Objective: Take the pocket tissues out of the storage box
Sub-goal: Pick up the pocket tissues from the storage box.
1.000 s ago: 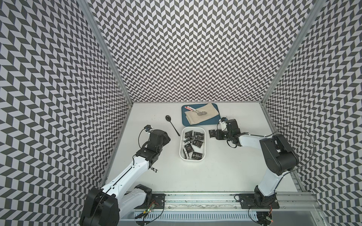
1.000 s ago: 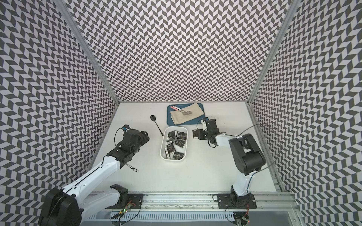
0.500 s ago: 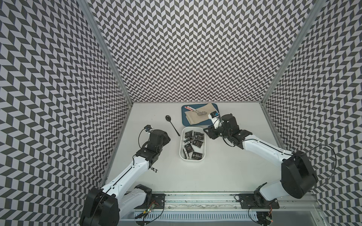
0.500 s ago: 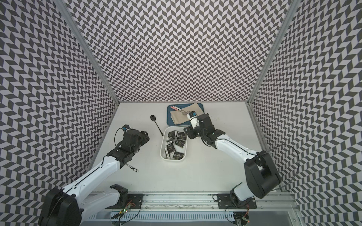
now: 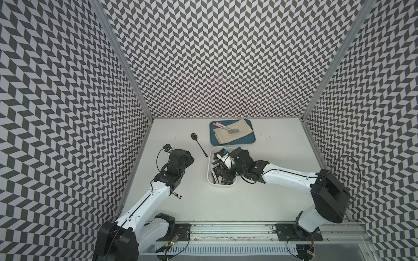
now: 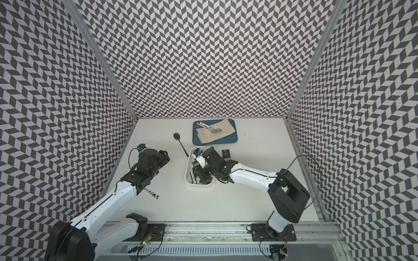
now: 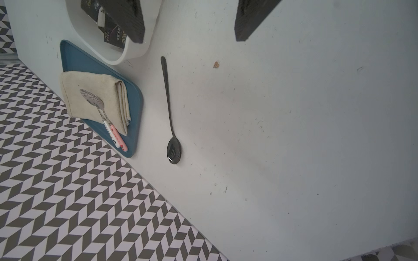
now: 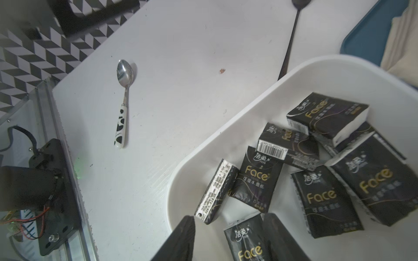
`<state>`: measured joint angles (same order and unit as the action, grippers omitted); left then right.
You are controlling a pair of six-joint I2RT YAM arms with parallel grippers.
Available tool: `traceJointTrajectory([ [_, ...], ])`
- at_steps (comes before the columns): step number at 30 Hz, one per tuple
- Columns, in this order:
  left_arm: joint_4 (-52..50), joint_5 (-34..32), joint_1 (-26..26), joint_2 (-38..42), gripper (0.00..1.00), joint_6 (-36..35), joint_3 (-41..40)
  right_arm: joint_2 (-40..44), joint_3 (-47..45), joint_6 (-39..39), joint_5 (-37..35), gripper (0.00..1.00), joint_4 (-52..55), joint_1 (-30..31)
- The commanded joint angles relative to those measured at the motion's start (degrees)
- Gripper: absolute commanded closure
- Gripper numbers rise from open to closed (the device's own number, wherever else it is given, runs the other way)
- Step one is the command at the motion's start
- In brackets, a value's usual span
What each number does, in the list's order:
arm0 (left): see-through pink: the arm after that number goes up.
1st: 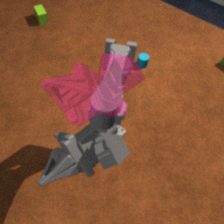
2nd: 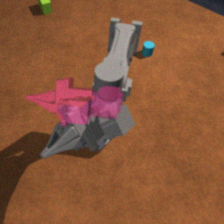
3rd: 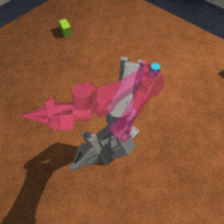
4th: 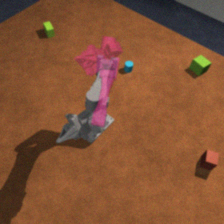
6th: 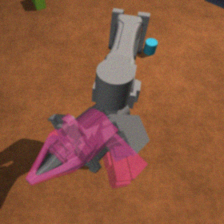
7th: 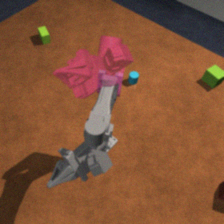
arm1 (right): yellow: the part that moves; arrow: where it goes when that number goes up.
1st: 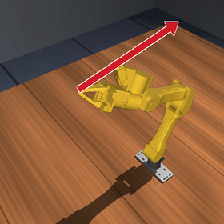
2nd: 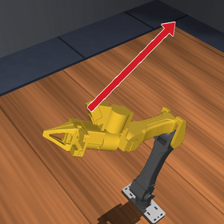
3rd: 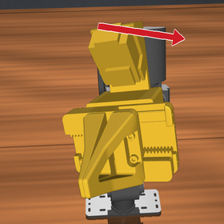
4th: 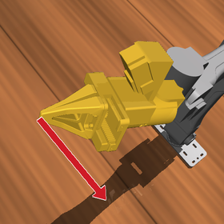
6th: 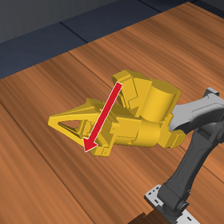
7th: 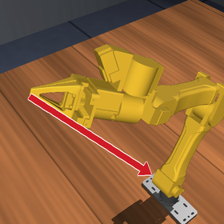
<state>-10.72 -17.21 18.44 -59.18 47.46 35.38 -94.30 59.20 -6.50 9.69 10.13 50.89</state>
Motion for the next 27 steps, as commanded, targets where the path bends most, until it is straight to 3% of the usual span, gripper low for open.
traceJointTrajectory([
  [1,-0.3,0.5,-0.6,1.1,0.32,0.2,-1.2,-3.5,3.0,-1.8,-2.8,0.47,-0.9,1.9],
  [19,0.3,0.2,-1.1,2.5,0.32,0.7,-2.7,-10.8,6.6,-3.5,-3.3,0.54,-2.4,3.3],
  [27,-0.1,0.3,-1.4,3.5,0.31,0.6,-2.8,-12.3,7.2,-4.1,-3.9,0.62,-2.6,3.3],
])
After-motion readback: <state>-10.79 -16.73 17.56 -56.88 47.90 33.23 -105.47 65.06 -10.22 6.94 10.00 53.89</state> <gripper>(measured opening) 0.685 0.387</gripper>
